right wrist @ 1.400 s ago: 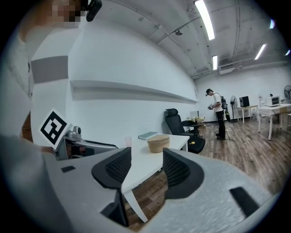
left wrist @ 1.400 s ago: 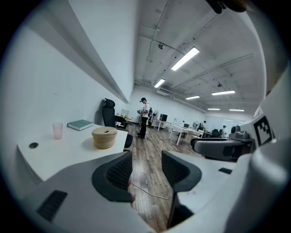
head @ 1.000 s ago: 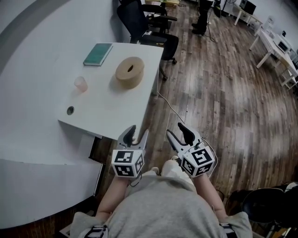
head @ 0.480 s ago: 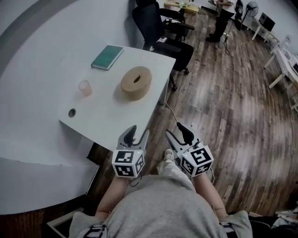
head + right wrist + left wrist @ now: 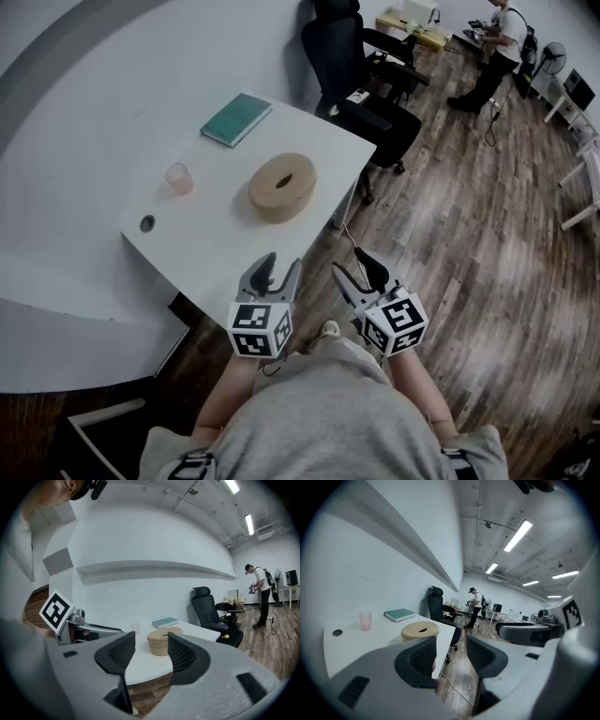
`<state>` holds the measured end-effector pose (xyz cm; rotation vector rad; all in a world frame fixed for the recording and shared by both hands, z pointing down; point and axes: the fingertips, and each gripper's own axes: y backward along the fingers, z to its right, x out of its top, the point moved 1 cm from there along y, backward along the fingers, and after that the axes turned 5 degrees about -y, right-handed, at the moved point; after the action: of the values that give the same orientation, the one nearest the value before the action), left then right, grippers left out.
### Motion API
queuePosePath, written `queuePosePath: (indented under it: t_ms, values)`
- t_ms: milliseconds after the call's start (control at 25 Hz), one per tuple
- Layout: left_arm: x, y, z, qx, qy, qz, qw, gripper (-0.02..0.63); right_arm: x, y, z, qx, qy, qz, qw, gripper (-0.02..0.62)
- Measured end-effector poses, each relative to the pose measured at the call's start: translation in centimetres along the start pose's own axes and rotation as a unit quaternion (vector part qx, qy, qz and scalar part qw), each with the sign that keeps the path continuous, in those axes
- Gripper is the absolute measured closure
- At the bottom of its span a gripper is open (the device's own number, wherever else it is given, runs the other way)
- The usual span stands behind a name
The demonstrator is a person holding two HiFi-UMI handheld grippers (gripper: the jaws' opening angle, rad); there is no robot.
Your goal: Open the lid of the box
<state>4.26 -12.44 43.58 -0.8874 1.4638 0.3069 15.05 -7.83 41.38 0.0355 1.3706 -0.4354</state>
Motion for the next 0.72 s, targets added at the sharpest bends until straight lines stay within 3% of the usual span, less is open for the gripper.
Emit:
queuePosePath:
  t_ms: [720]
  values:
    - [0.8, -5.6, -0.9, 0.124, 0.034, 0.007, 0.9916, 0.416, 2.0, -5.8, 6.1, 0.121, 0.026, -0.022, 0.992, 0.382]
